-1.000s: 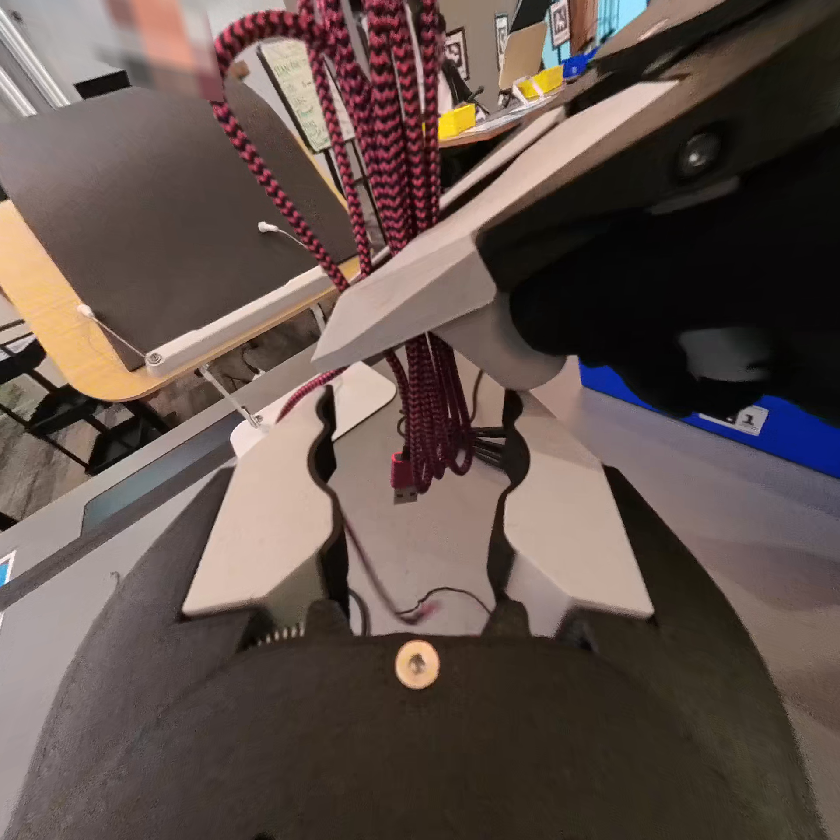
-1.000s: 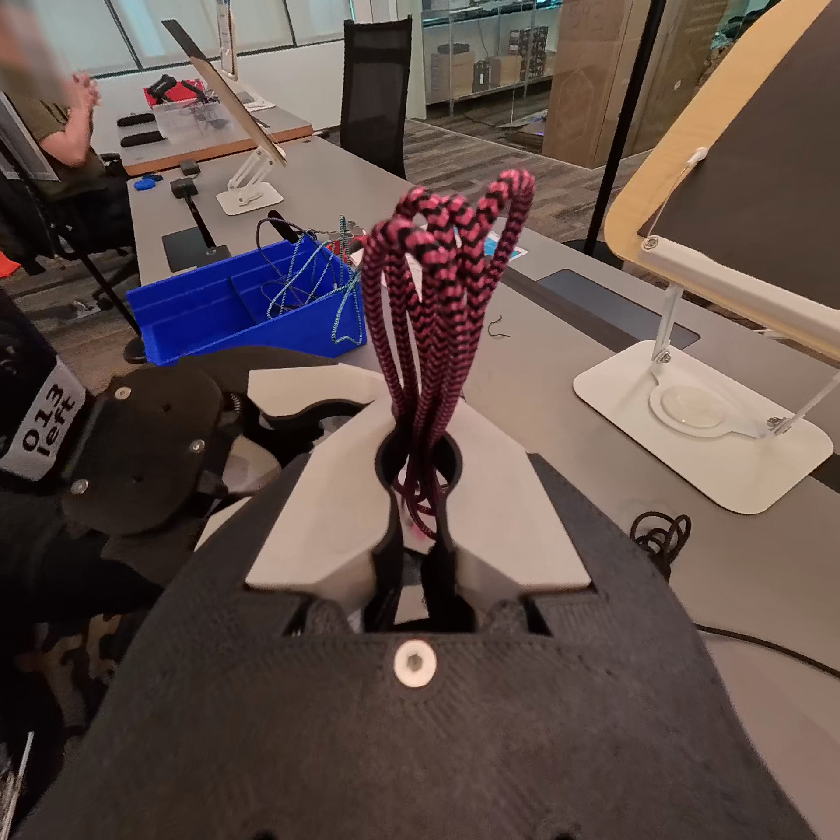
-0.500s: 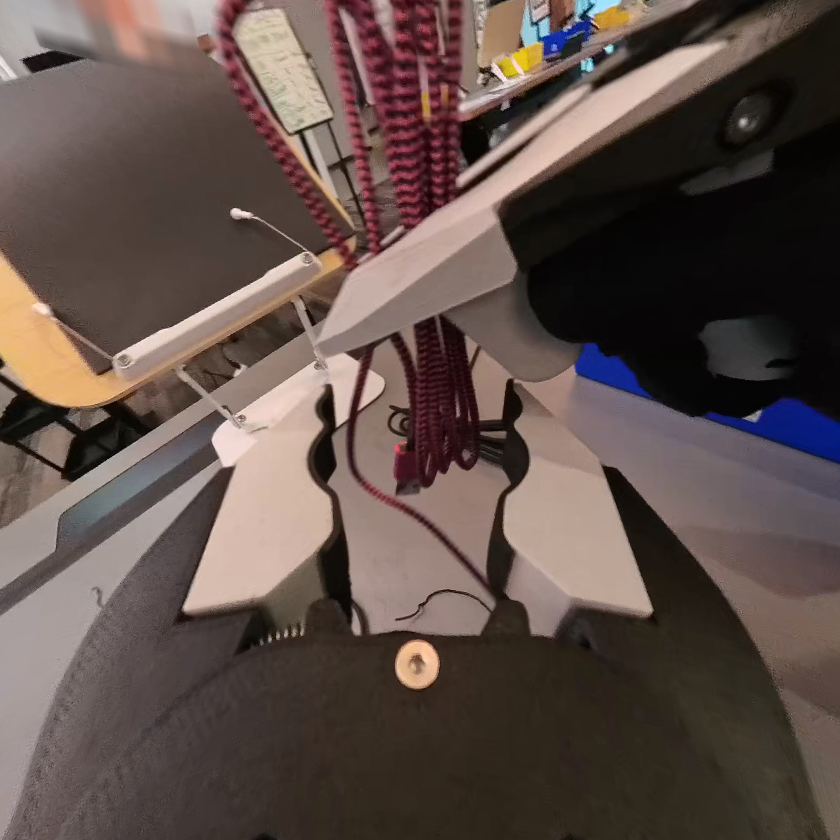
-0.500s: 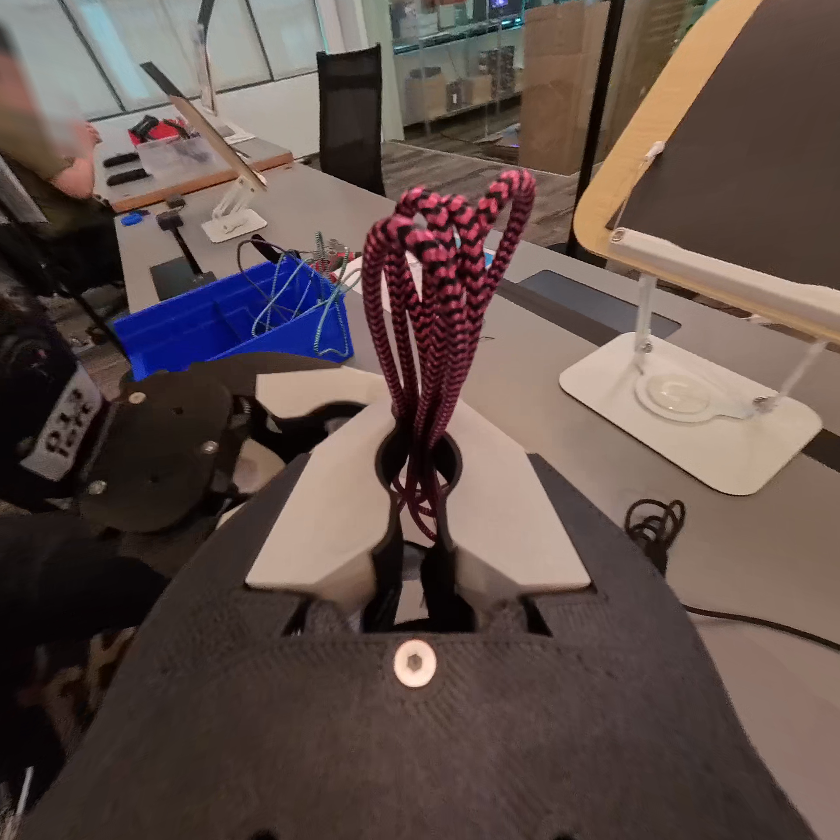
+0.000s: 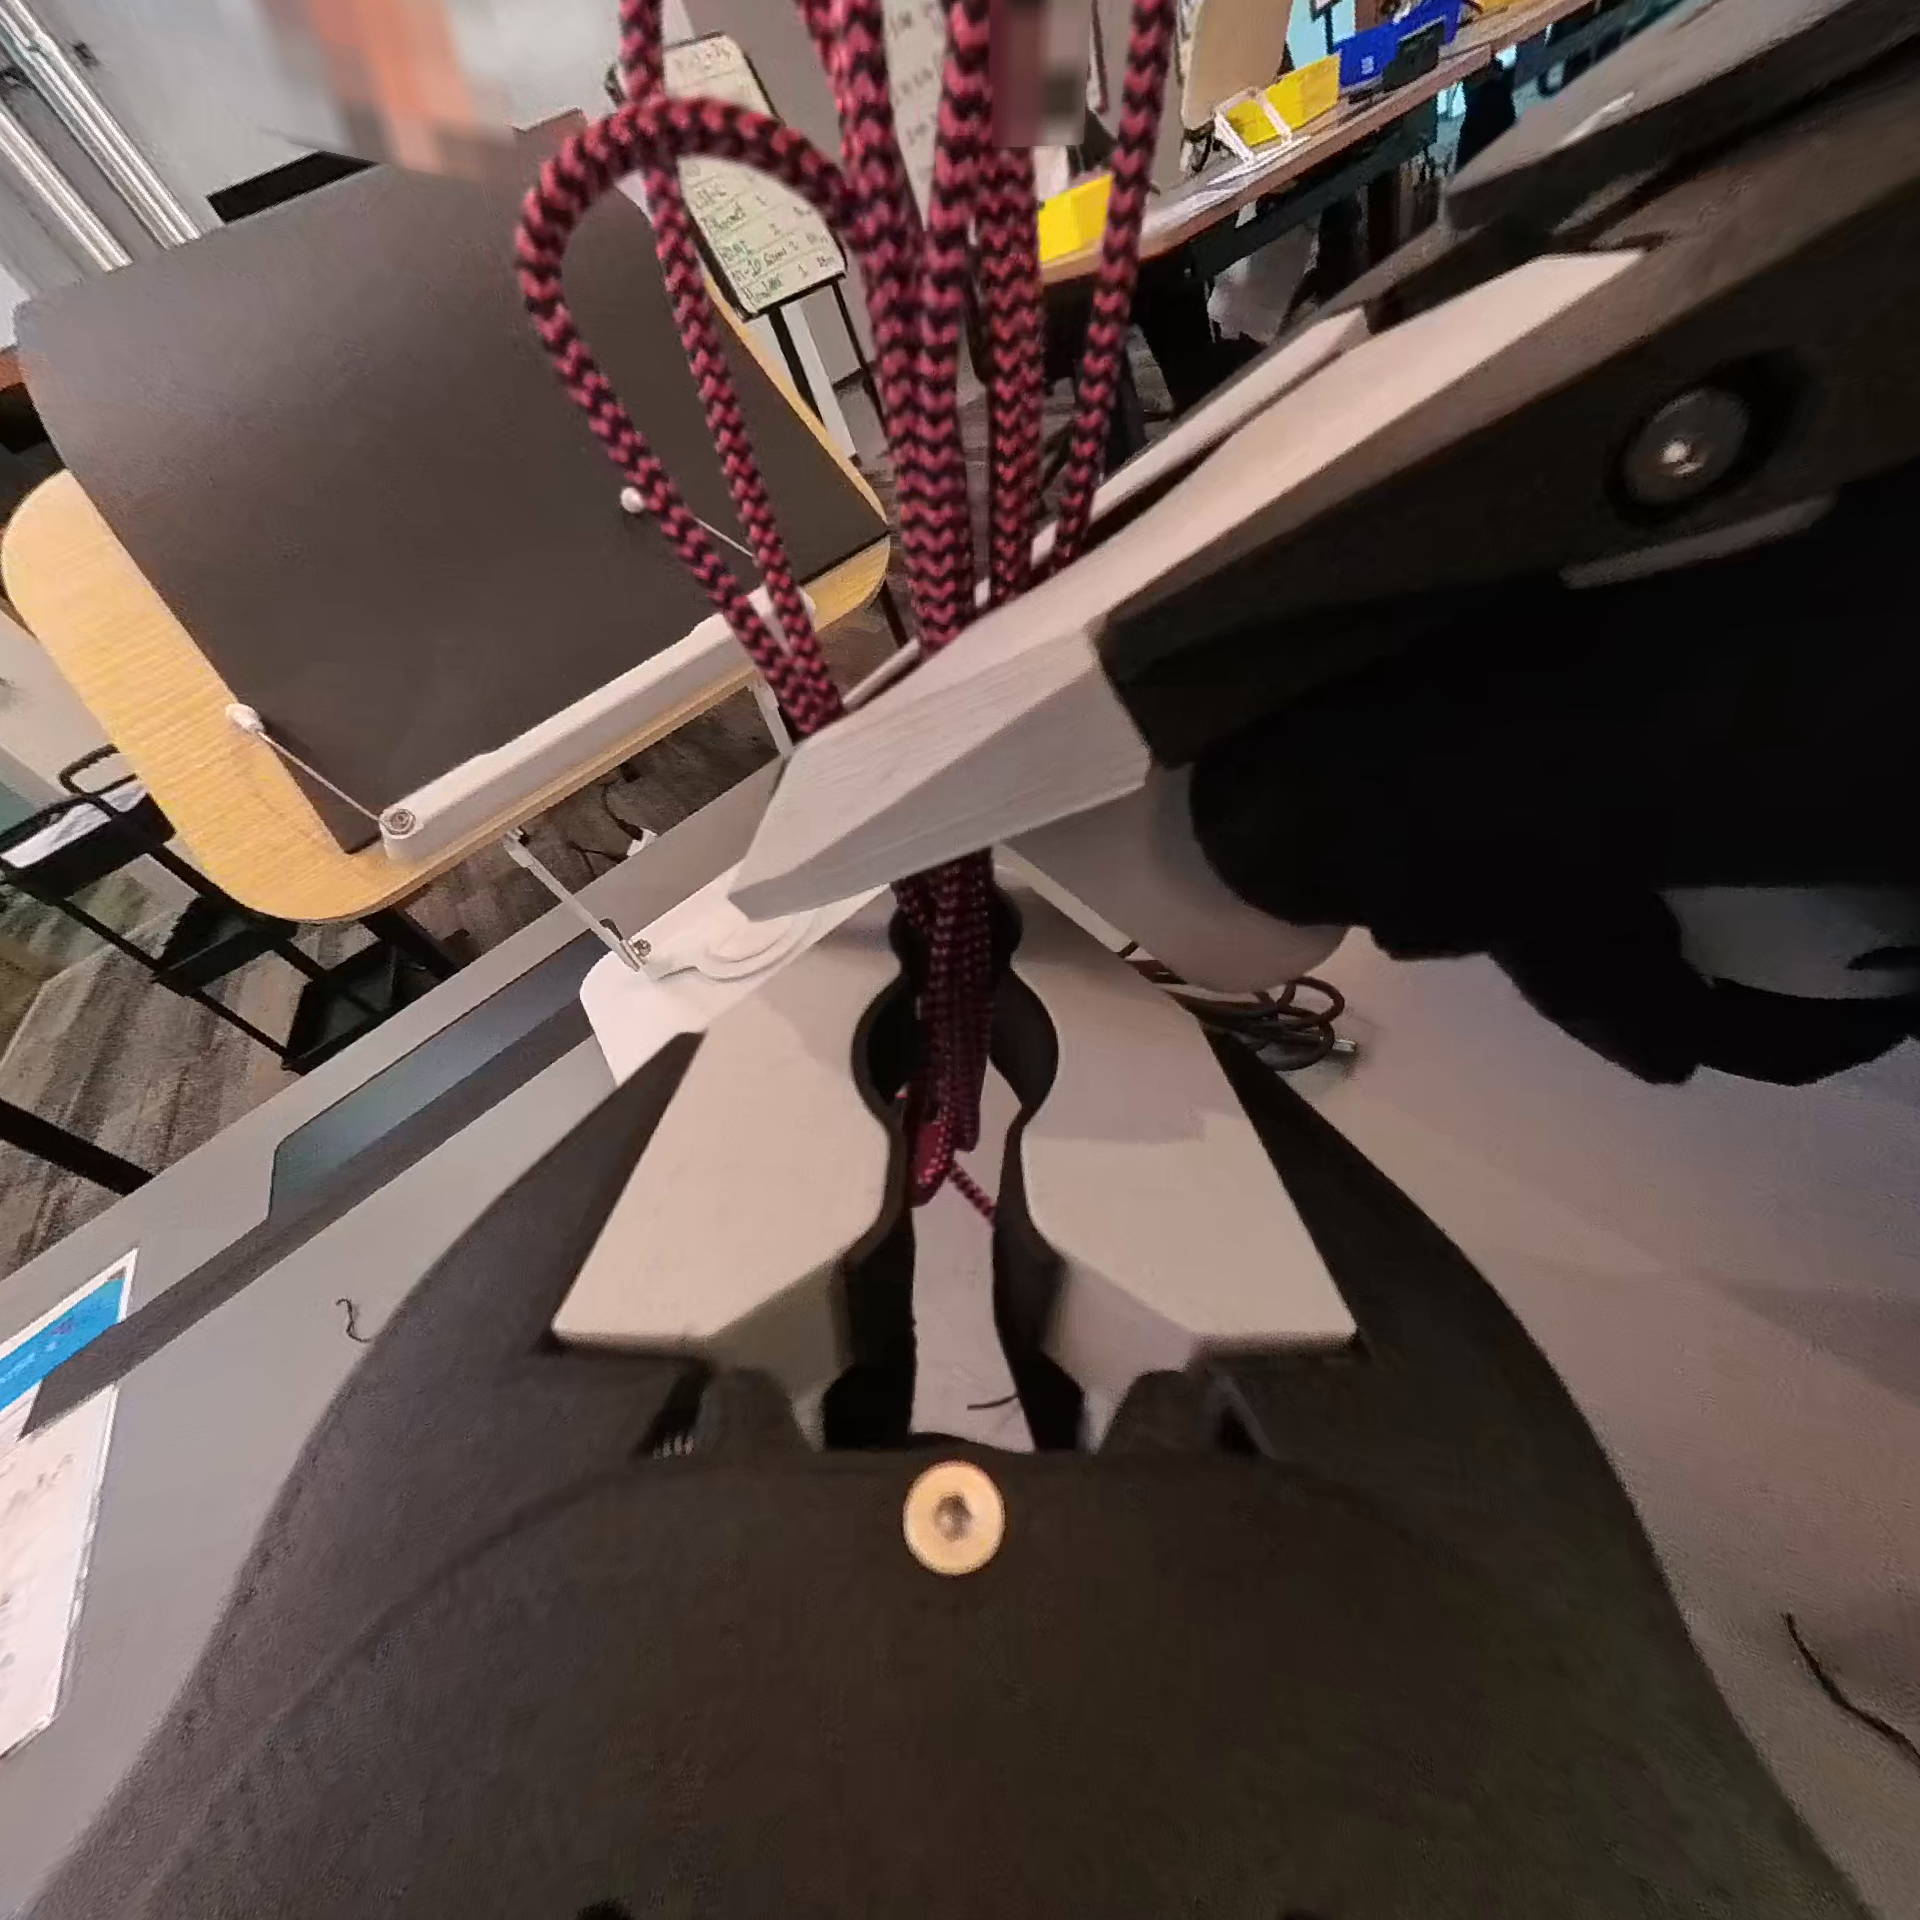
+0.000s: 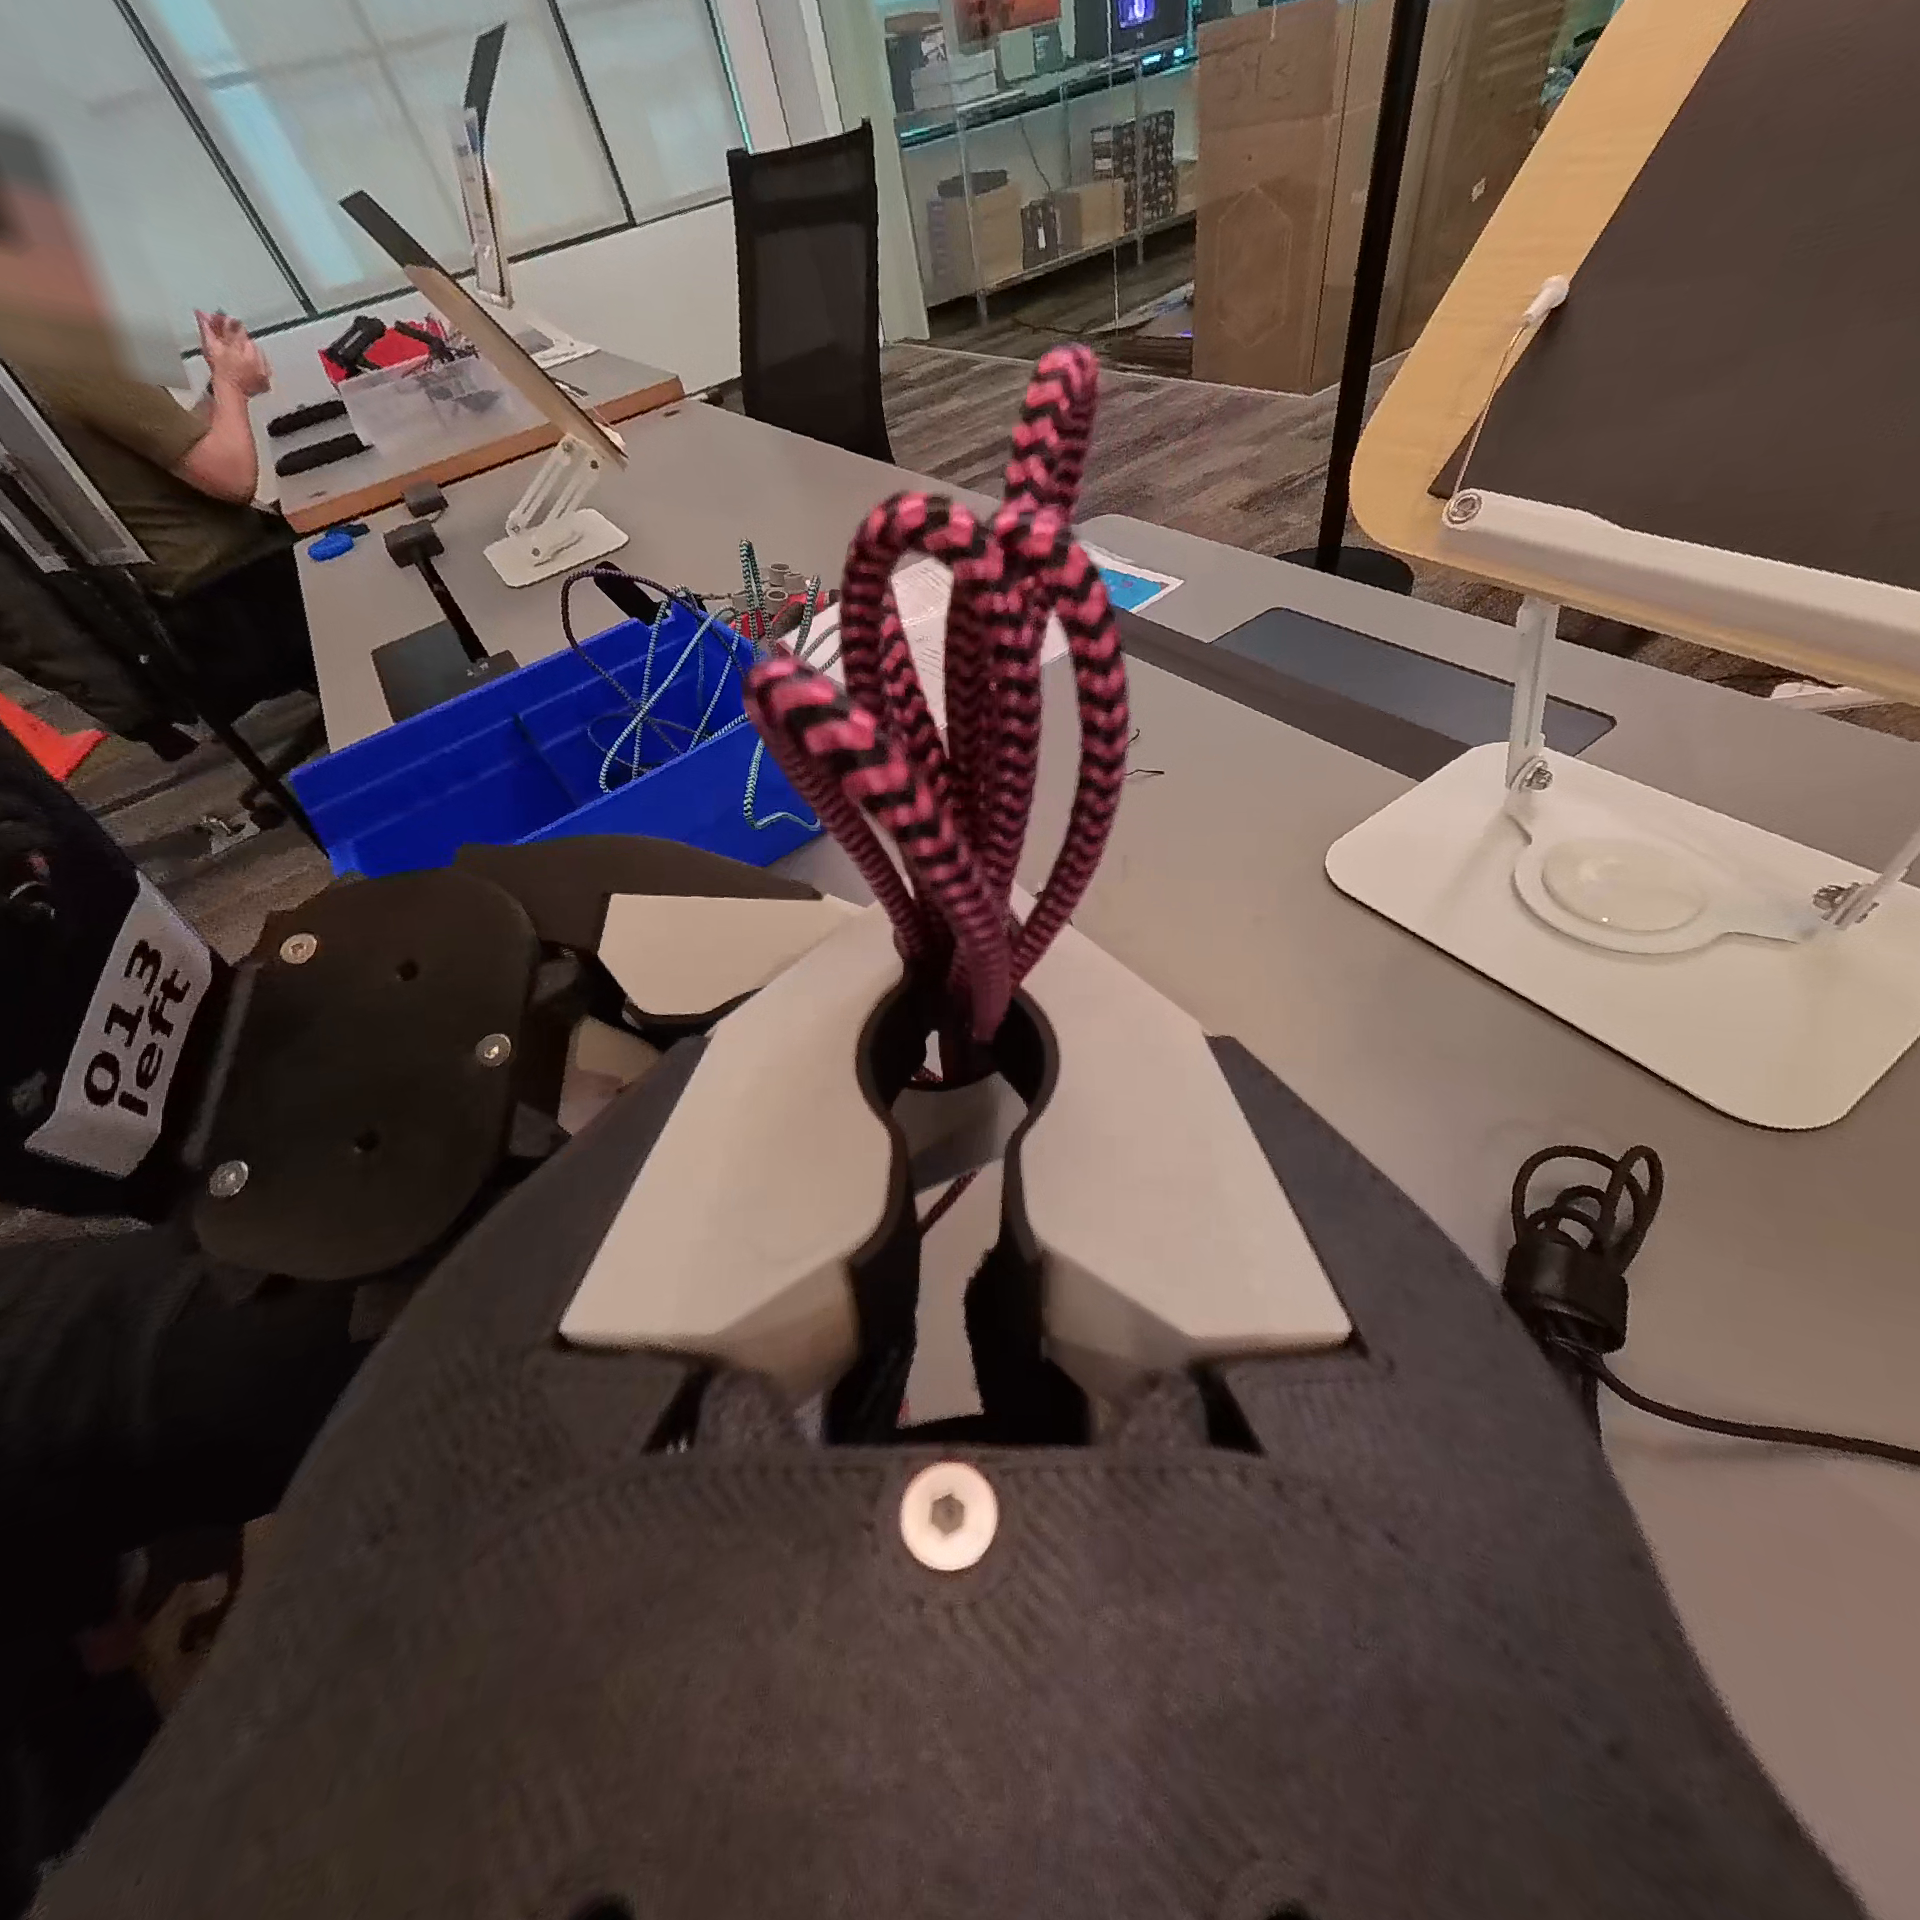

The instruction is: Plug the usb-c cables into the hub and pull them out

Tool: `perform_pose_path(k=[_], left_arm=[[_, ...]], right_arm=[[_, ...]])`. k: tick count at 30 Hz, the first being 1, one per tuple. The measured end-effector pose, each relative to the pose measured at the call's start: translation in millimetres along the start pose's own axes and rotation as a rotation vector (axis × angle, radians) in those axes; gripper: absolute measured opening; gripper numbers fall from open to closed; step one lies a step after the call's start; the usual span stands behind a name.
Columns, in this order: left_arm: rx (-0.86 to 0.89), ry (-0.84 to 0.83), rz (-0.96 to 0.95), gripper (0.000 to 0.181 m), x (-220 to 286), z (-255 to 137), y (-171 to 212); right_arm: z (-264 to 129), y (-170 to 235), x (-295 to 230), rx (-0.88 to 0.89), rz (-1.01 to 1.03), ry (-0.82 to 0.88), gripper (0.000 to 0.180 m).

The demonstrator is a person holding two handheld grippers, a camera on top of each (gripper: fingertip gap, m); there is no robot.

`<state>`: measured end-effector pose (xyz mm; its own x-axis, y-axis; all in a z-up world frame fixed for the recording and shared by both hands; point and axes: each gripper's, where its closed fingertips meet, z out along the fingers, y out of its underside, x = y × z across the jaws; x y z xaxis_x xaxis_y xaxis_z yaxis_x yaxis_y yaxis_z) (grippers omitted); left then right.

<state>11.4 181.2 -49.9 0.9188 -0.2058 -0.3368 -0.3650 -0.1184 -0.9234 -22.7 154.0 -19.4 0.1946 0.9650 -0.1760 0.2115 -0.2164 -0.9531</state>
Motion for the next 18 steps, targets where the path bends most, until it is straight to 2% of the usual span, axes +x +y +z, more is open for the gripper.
perform_pose_path(k=[3, 6, 9, 12, 15, 18], left_arm=[[-0.003, 0.038, -0.031, 0.003, 0.6, -1.1, 0.6], [0.015, 0.119, -0.109, 0.002, -0.4, -4.7, -1.7], [0.048, 0.277, -0.188, 0.003, 5.2, -11.6, -5.5], [0.114, 0.533, -0.265, 0.003, 22.9, -27.6, -15.5], [0.131, 0.748, -0.261, 0.003, 41.8, -47.3, -18.9], [0.138, 0.959, -0.263, 0.004, 61.1, -70.0, -22.0]], right_arm=[[1.0, -0.8, -1.8, -0.007, -0.011, -0.020, 0.010], [-1.9, -5.4, -7.3, 0.002, -0.037, -0.071, 0.040], [-16.2, -17.8, -13.7, 0.073, -0.093, -0.149, 0.063], [-29.5, -17.3, -32.3, 0.066, -0.081, -0.358, 0.077], [-36.4, -10.1, -42.3, 0.030, -0.042, -0.511, 0.076], [-44.9, -1.5, -65.5, -0.001, -0.027, -0.701, 0.065]])
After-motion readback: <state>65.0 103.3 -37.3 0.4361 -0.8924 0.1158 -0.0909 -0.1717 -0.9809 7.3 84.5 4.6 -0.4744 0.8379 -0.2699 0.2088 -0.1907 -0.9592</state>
